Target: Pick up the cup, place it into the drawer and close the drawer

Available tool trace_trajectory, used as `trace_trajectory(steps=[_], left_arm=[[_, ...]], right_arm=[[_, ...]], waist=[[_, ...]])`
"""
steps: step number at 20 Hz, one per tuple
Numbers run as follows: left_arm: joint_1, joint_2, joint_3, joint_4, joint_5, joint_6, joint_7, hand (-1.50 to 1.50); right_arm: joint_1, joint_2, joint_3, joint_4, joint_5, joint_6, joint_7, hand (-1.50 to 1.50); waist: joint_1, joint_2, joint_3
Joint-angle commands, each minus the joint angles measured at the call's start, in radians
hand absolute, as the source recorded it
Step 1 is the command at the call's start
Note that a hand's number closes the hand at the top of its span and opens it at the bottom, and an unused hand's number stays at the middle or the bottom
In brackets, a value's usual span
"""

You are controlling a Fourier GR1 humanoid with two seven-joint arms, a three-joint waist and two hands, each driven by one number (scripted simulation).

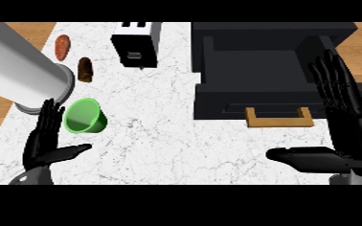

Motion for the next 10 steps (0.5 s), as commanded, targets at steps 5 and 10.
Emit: trace_trajectory(steps=[5, 10], left_arm=[[-0.124, 0.083, 0.04, 0.371, -0.025, -0.048, -0.254, -1.5], [-0.172, 0.116, 0.038, 0.447, -0.04, -0.076, -0.292, -1.5]], right_arm=[[0.076, -0.02, -0.048, -0.04, -0.069, 0.061, -0.028, -1.5], [-0.031, 0.006, 0.003, -0.017, 0.0, 0.003, 0.044, -1.5]], waist=[[-0.01, 0.002, -0.001], [-0.011, 0.005, -0.002]])
